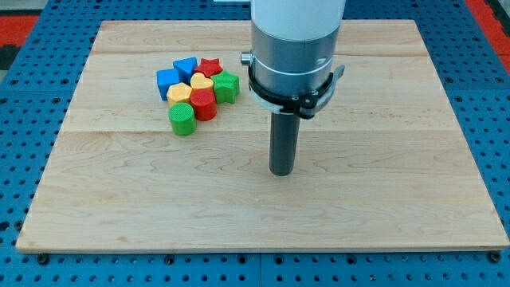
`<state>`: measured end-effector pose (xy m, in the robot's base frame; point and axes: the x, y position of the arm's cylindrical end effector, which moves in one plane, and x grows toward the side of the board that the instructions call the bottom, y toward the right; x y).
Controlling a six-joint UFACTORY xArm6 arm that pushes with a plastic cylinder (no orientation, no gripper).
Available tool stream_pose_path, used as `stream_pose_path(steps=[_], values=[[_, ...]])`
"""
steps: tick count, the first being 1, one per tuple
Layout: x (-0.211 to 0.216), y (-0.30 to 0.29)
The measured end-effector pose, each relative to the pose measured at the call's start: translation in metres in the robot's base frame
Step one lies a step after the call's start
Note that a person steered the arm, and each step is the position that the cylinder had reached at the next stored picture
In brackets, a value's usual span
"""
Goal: Point your arm closer to the green circle
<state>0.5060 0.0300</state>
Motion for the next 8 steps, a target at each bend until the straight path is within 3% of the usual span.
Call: stream_pose_path(steps=[3,4,5,7,8], values=[[0.004,-0.001],[0.006,-0.033],[-0.020,-0.043],[-0.039,-0.153],[-0.047,-0.158]])
